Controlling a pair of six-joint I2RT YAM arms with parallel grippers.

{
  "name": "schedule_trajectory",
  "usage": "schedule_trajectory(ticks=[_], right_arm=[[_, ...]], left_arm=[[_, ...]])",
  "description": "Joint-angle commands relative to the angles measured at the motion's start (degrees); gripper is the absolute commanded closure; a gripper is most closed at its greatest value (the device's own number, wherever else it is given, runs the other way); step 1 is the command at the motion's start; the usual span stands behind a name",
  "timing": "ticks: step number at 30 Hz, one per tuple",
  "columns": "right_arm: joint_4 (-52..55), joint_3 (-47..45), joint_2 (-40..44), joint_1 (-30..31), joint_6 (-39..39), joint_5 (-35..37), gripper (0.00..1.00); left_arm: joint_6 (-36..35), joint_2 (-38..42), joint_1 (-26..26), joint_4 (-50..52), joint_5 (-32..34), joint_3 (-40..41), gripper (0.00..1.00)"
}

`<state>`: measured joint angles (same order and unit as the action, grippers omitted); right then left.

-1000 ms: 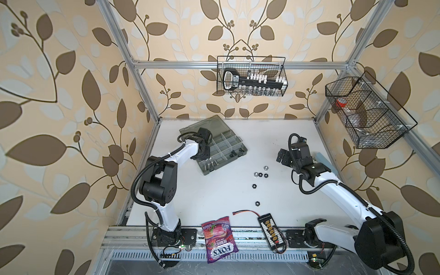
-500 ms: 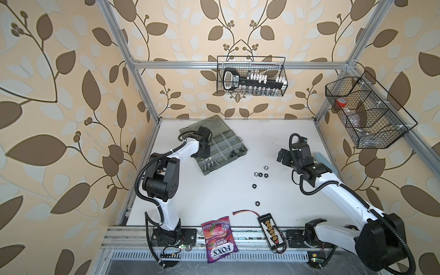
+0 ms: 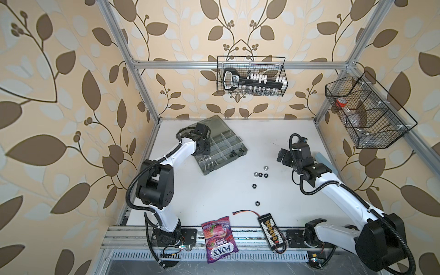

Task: Sort the screws and nuts into containers
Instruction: Place the nut into the container, then pick up the nut at the center of the table.

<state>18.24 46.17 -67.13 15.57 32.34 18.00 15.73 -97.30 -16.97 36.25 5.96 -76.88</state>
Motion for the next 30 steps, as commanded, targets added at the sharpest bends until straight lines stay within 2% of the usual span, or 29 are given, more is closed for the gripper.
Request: schedule_trajectory(ticks=[1, 9, 15, 19, 30], right_arm=[[0.91, -0.10, 0.70, -0.32, -0.23, -0.07, 0.00], [1.43, -0.46, 0.18, -0.99, -0.25, -0.52, 0.00], [1.93, -0.38, -1.63, -5.70, -0.02, -6.29, 0.00], [2.13, -0.90, -1.38, -7.57, -0.03, -7.62, 0.00], [2.17, -1.07, -1.10, -8.95, -0.47, -8.02, 0.00]], left_arm=[[2.19, 4.56, -3.78, 1.35, -0.60, -0.39, 0.48], [0.84, 3.79, -17.65, -5.90, -2.07, 0.77, 0.39], [-5.30, -2.64, -24.71, -12.40, -8.31, -0.51, 0.32], [-9.72, -8.86, -28.37, -12.29, -9.42, -4.10, 0.31], [-14.74, -20.87, -33.33, -9.46, -10.15, -12.49, 0.35]])
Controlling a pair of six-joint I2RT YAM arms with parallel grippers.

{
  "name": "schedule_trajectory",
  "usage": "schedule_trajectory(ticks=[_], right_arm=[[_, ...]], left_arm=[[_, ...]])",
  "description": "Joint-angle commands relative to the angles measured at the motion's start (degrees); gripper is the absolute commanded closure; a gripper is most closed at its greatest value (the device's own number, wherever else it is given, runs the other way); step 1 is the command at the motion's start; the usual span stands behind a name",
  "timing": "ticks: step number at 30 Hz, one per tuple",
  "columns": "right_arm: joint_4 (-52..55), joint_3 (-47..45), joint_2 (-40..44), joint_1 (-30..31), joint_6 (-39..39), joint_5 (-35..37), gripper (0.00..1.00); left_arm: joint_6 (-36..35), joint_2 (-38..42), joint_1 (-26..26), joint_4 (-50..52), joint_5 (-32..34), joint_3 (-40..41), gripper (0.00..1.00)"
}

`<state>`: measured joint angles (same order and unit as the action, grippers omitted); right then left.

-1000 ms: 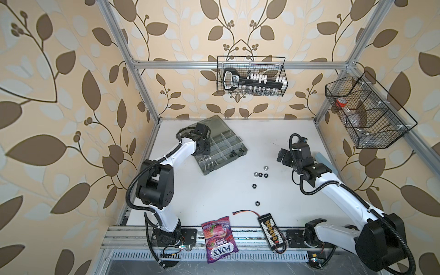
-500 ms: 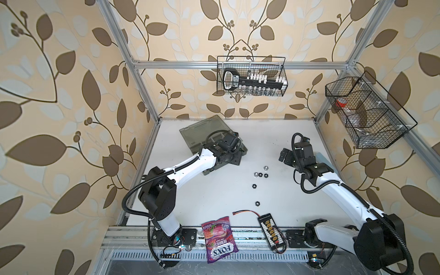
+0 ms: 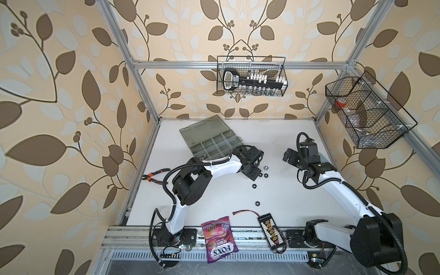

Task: Sort the screws and nuts into containers
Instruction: Pick up the nut at the center of the table.

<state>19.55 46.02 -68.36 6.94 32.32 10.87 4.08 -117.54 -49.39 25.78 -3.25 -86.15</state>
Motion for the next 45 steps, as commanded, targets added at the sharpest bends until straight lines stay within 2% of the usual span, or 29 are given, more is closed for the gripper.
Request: schedule_trajectory(ticks=[1, 9, 12, 24, 30, 45], right_arm=[[0.85, -0.84, 0.07, -0.34, -0.34, -0.99, 0.00], [0.83, -1.11, 0.51, -0.52, -0.26, -1.09, 0.00], [0.70, -1.11, 0.67, -0.56, -0.15, -1.04, 0.00], [0.62, -1.28, 0.86, -0.70, -0.09, -1.12, 0.00], [0.65, -1.26, 0.95, -0.73, -0.19, -0.83, 0.00], [0.32, -1.20, 0.51, -0.86, 0.20, -1.42, 0.00]], left_arm=[[-3.33, -1.38, -1.14, 1.44, -0.55, -4.02, 0.35], [-3.11, -5.30, -1.28, 3.71, 0.86, -7.38, 0.39], [-3.02, -6.54, -1.33, 4.57, 0.72, -8.70, 0.45], [-2.58, -9.80, -1.33, 6.19, 1.58, -10.78, 0.52], [-2.49, -10.09, -1.33, 7.24, 2.16, -11.04, 0.60], [-2.25, -8.83, -1.33, 9.46, 2.61, -9.79, 0.61]])
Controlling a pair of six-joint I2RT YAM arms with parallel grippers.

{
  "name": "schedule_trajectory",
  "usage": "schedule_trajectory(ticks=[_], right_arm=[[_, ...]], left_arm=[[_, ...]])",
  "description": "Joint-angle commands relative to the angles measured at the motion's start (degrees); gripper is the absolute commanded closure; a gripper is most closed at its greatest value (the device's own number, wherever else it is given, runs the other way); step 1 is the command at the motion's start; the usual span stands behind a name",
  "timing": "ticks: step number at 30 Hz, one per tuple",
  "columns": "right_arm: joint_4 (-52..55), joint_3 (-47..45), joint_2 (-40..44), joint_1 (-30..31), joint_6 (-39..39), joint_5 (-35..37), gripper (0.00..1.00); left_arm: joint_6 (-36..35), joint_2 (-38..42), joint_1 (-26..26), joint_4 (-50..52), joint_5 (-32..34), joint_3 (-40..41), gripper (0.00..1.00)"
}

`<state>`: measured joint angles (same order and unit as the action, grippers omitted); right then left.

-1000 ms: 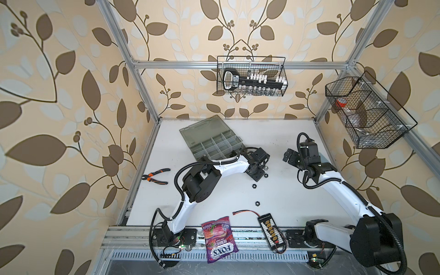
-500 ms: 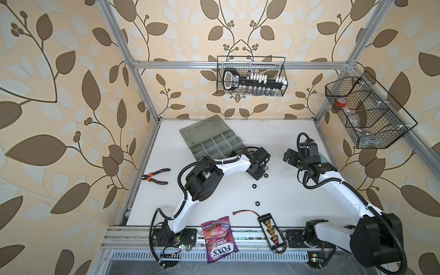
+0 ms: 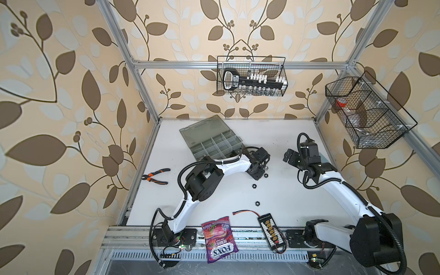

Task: Sort the screws and nuts into containers
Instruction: Pick up the nut at the center of the table.

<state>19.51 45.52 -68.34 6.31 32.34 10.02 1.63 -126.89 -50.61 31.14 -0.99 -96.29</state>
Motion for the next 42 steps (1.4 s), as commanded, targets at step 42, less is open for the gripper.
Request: schedule_trajectory(ticks=[42], right_arm=[[0.24, -0.17, 0.49, -0.77, 0.14, -0.92, 0.00]], left_arm=[[3.81, -0.07, -0.37, 9.70, 1.87, -2.14, 0.83]])
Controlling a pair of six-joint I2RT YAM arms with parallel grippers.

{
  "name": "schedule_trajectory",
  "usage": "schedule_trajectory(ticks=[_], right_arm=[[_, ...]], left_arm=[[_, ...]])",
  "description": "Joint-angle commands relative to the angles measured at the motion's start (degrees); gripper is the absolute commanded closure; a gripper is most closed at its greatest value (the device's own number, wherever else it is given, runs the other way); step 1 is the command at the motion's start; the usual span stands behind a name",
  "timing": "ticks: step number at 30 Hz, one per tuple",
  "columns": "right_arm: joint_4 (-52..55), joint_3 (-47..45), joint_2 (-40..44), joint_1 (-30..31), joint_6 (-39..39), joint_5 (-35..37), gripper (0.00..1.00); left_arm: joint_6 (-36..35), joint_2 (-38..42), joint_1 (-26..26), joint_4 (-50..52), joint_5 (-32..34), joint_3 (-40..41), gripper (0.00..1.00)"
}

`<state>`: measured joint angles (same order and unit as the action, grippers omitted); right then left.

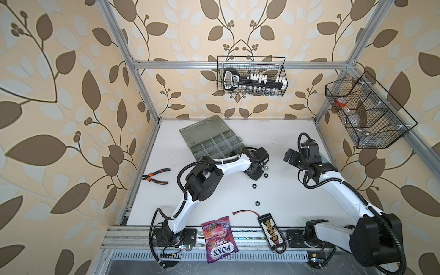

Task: Sort the screws and nuts into containers
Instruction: Pick up the nut at the center of the table, then place the nut into the container.

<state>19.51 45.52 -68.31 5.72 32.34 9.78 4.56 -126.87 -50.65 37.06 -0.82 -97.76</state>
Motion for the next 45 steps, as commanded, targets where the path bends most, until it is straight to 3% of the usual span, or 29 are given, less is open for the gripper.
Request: schedule_trajectory(ticks=[1, 13, 21, 33, 38, 45], right_arm=[[0.25, 0.05, 0.33, -0.18, 0.25, -0.82, 0.00], [-0.38, -0.54, -0.15, -0.17, -0.27, -1.74, 0.00], [-0.76, -0.19, -0.44, -0.18, -0.58, -2.17, 0.00], [-1.84, -0.76, -0.31, -0.17, -1.53, -4.21, 0.00], [-1.73, -0.78, 0.05, -0.12, -1.49, -4.31, 0.00], [-1.62, -1.05, 0.46, -0.18, -2.06, -4.39, 0.00]], left_arm=[[0.99, 0.12, -0.32, 3.64, 1.81, -0.68, 0.84], [5.96, 8.12, -0.06, 0.05, 6.98, 5.43, 0.90], [9.84, 15.93, 2.86, -0.06, 8.77, 10.42, 0.90], [12.67, 34.31, 20.67, -1.29, 10.24, 23.13, 0.90], [11.80, 34.61, 28.83, -1.71, 8.37, 23.93, 0.90], [11.74, 31.07, 35.88, -4.24, 5.41, 24.97, 0.90]])
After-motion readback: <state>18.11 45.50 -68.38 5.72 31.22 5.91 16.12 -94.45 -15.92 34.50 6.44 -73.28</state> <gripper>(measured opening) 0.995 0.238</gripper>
